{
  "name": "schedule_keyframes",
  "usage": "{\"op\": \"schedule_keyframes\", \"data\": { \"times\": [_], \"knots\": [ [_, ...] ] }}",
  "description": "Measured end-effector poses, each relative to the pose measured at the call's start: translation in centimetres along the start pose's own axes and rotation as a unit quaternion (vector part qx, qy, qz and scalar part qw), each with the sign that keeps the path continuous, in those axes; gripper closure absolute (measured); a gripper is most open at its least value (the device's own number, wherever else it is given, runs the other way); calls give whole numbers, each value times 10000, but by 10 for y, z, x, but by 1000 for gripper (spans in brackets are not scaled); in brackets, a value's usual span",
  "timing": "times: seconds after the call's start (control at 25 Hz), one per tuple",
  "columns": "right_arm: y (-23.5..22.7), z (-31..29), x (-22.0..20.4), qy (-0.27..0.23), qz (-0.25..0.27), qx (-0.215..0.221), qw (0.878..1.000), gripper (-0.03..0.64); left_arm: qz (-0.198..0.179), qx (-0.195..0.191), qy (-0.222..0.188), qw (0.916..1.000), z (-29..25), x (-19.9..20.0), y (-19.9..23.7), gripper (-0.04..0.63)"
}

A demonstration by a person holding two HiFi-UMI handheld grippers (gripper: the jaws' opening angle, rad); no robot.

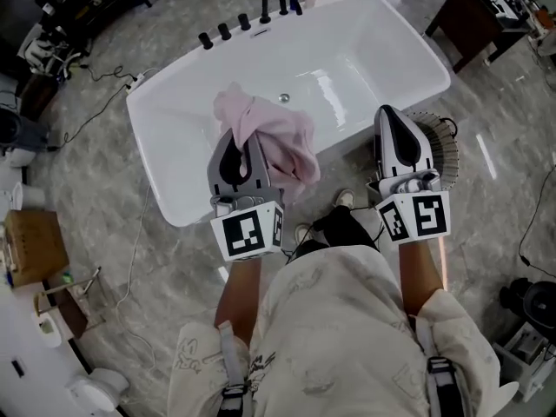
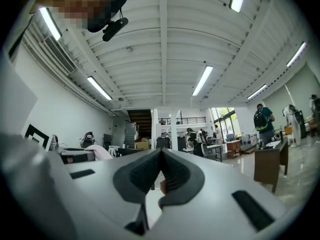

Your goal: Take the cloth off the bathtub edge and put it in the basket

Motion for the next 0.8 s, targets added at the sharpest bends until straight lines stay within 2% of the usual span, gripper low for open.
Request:
{"op": "schedule_keyframes", "data": {
  "times": [0.36,0.8],
  "knots": [
    [-63,34,3,-10,-7,-773,9970,627,70,-567,-191,9982,-35,18,-58,571],
    [-173,85,3,-62,-69,-1756,9844,627,34,-1414,-190,9898,-94,21,-172,571]
  ]
}}
Point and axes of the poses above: the fingertips, and each gripper's own axes: z backward along the fingers, y to its left, x out of its top, the point moved 9 cm from there along z, backward along the fingers, and after that the axes turned 5 degrees about y, right-handed, at the moved point
